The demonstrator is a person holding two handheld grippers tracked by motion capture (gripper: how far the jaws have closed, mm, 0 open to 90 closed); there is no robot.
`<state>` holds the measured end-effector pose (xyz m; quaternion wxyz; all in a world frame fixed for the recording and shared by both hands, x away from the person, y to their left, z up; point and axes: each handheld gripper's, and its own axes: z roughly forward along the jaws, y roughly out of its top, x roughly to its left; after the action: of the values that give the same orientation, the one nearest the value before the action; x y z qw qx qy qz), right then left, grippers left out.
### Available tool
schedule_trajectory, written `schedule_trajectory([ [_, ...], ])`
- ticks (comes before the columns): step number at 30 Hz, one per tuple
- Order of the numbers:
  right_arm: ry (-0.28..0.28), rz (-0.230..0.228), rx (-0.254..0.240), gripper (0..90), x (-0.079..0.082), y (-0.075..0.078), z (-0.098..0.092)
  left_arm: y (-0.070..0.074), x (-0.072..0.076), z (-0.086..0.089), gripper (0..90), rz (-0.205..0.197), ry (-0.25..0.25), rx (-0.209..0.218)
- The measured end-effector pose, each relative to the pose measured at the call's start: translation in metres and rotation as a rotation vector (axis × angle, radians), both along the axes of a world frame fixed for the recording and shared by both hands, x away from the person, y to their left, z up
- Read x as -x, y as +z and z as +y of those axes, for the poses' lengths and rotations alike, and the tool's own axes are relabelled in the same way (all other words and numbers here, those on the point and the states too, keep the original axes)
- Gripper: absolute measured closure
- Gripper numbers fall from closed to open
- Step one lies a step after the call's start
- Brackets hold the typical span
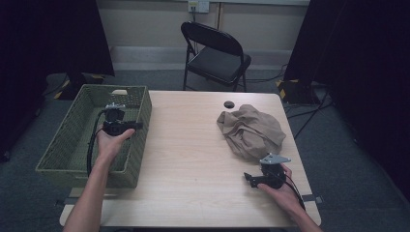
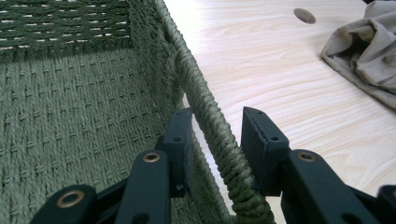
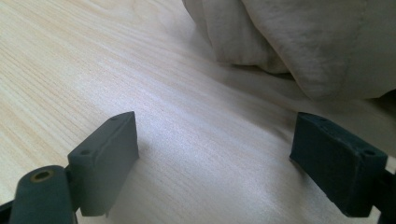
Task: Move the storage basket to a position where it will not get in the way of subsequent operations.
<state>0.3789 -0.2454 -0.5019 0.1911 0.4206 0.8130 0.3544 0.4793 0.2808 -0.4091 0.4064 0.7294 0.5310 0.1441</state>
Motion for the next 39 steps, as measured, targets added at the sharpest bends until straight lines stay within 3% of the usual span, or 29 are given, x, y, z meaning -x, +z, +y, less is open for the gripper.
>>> schedule_trajectory([
  [6, 0.001, 0.000, 0.000, 14.0, 0.0000, 0.0000, 0.0000, -0.0001, 0.0033, 0.0037, 64.0, -0.012, 0.012, -0.012],
  [8, 0.001, 0.000, 0.000, 14.0, 0.0000, 0.0000, 0.0000, -0.0022, 0.0034, 0.0059, 63.9, -0.007, 0.018, 0.027],
  [9, 0.001, 0.000, 0.000, 13.9, 0.0000, 0.0000, 0.0000, -0.0023, 0.0033, 0.0061, 63.9, -0.009, 0.015, 0.026],
  [13, 0.001, 0.000, 0.000, 13.9, 0.0000, 0.0000, 0.0000, -0.0005, 0.0040, 0.0040, 64.0, -0.015, 0.010, -0.013],
  [20, 0.000, 0.000, 0.000, 13.9, 0.0000, 0.0000, 0.0000, 0.0010, 0.0058, 0.0066, 64.0, -0.010, 0.000, -0.035],
  [23, 0.001, 0.000, -0.001, 13.9, -0.0001, 0.0000, 0.0001, -0.0005, 0.0044, 0.0095, 62.3, 0.007, 0.015, -0.002],
  [29, 0.002, 0.001, -0.001, 13.9, -0.0003, 0.0000, 0.0002, 0.0014, 0.0012, 0.0085, 62.5, 0.010, 0.011, -0.044],
  [31, 0.003, 0.001, -0.001, 13.9, -0.0004, 0.0000, 0.0002, 0.0018, 0.0020, 0.0075, 63.5, -0.006, 0.006, -0.065],
  [35, 0.003, 0.001, -0.001, 13.9, -0.0004, 0.0000, 0.0001, 0.0004, 0.0036, 0.0076, 65.6, -0.006, 0.012, -0.042],
  [39, 0.003, 0.001, -0.001, 13.9, -0.0004, 0.0000, 0.0002, 0.0007, 0.0040, 0.0079, 65.9, -0.008, 0.004, -0.053],
])
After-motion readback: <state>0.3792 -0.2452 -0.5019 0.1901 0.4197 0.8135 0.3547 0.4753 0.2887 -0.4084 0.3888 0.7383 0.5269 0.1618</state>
